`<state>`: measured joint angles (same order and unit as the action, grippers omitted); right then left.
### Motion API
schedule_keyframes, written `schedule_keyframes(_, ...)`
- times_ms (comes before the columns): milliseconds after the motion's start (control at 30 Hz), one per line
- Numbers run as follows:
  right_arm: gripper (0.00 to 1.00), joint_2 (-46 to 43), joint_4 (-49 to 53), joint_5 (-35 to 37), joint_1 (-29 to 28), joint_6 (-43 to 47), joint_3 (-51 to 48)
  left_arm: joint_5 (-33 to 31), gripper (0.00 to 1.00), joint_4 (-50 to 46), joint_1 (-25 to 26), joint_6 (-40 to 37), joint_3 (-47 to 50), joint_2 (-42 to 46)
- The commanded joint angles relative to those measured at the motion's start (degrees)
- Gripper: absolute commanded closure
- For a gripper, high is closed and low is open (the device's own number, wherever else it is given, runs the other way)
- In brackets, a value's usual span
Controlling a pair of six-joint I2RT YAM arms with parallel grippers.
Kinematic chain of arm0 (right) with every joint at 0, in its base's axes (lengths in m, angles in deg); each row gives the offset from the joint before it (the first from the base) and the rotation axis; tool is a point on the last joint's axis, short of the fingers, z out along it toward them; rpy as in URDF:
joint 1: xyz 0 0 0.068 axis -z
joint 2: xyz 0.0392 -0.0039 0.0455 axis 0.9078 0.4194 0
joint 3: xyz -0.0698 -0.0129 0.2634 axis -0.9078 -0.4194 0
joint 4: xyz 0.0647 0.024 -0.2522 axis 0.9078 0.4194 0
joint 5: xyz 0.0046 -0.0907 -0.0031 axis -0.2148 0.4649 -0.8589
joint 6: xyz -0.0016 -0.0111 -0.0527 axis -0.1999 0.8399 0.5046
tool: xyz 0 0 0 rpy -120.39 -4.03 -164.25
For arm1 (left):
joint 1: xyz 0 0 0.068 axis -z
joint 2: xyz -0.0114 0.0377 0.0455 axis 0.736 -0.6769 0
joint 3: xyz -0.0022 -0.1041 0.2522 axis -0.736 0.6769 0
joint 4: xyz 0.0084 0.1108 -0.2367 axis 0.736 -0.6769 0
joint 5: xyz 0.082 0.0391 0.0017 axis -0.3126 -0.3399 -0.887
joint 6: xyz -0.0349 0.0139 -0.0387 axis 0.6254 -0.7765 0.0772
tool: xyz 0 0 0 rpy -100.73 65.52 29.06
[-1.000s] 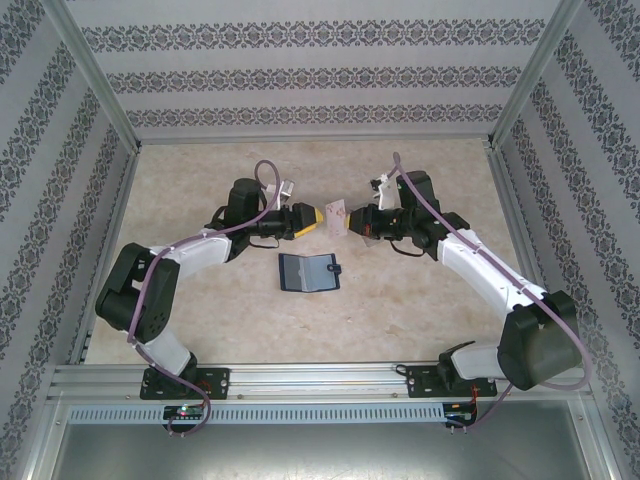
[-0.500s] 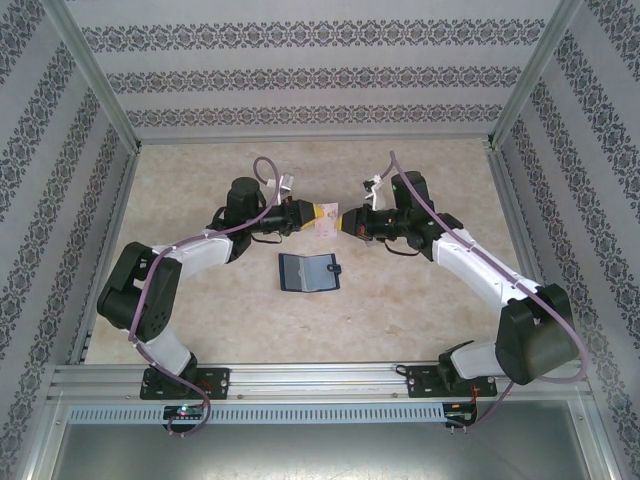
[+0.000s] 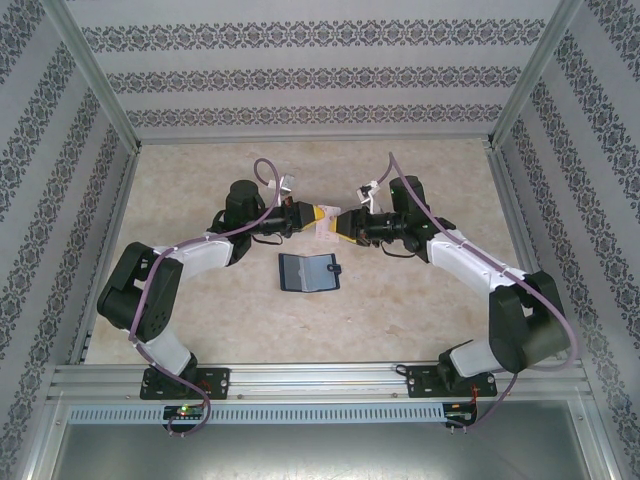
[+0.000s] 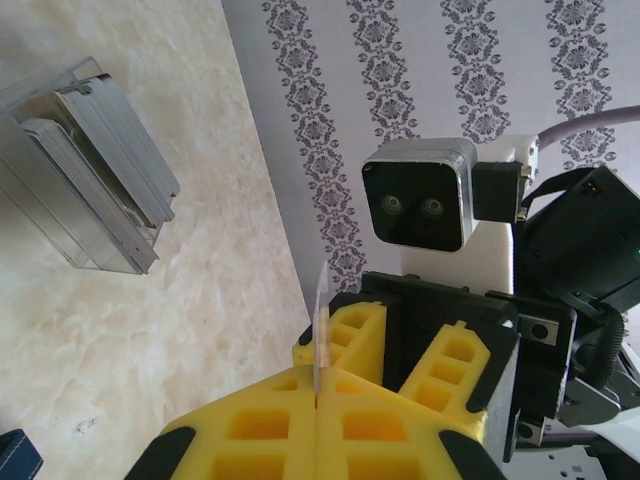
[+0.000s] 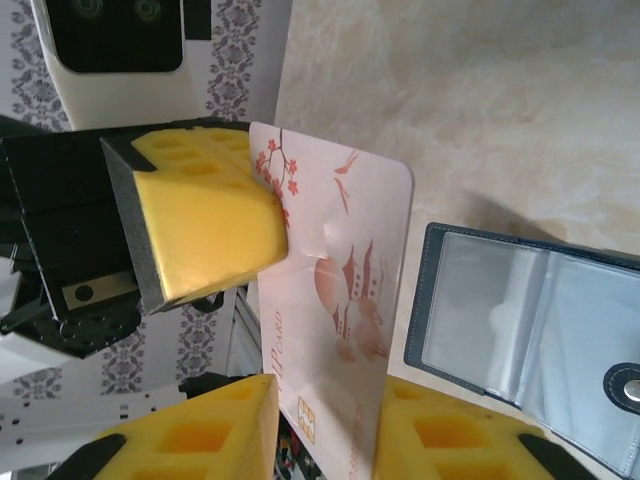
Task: Put the credit cards into the card holder
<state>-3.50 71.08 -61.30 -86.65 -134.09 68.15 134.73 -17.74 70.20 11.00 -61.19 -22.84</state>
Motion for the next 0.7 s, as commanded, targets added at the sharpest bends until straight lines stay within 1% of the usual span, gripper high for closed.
schedule_keyframes(0, 0.73, 0.1, -5.3, -4.6, 0.6, -0.9, -0.5, 2.3, 1.0, 2.3, 0.5, 0.7, 0.1, 0.4)
schedule_keyframes(67, 0.77, 0.2, -5.6, -4.9, 1.1, -0.4, -0.8, 2.6, 1.0, 1.1, 0.6, 0.2, 0.2, 0.6)
schedule_keyframes(100, 0.83, 0.2, -5.6, -5.0, 1.5, 0.1, -1.0, 2.6, 1.0, -0.2, 0.6, -0.5, 0.2, 0.7)
schedule_keyframes(133, 0.93, 0.3, -5.6, -5.1, 1.7, 0.5, -1.2, 2.5, 0.99, -1.3, 0.5, -1.1, 0.3, 0.8)
schedule_keyframes(167, 0.99, 0.4, -5.4, -5.0, 2.0, 0.9, -1.4, 2.5, 0.95, -1.7, 0.6, -1.2, 0.5, 0.8)
schedule_keyframes(200, 1.0, 0.6, -5.3, -4.9, 2.0, 1.2, -1.7, 2.3, 0.87, -2.1, 0.5, -1.1, 0.8, 1.0)
schedule_keyframes(233, 1.0, 1.0, -4.7, -4.8, 2.0, 1.8, -1.8, 2.0, 0.71, -2.8, 0.5, -1.2, 1.3, 1.4)
schedule_keyframes(267, 1.0, 1.5, -4.1, -4.7, 2.0, 2.3, -2.0, 1.5, 0.59, -3.9, 0.4, -1.7, 1.8, 2.0)
schedule_keyframes(300, 1.0, 1.9, -4.1, -4.8, 1.7, 2.8, -2.7, 0.9, 0.55, -6.8, 0.3, -3.4, 2.2, 3.0)
schedule_keyframes(367, 1.0, 3.0, -3.5, -4.6, 1.3, 4.3, -4.5, -1.6, 0.52, -17.7, -0.3, -9.0, 2.4, 5.3)
schedule_keyframes(433, 1.0, 4.5, -1.8, -3.5, 1.0, 6.1, -6.3, -6.8, 0.51, -33.2, -1.0, -16.7, 2.4, 8.2)
schedule_keyframes(500, 1.0, 6.3, -0.6, -3.0, 0.5, 7.8, -7.2, -12.4, 0.5, -43.2, -1.4, -21.7, 3.1, 10.7)
schedule_keyframes(600, 1.0, 10.3, 1.6, -3.5, -1.0, 11.1, -6.5, -20.9, 0.5, -54.9, -1.4, -27.1, 3.4, 12.4)
schedule_keyframes(667, 1.0, 13.8, 1.1, -3.9, -1.7, 11.5, -5.8, -22.2, 0.5, -57.7, -1.4, -28.4, 3.8, 12.1)
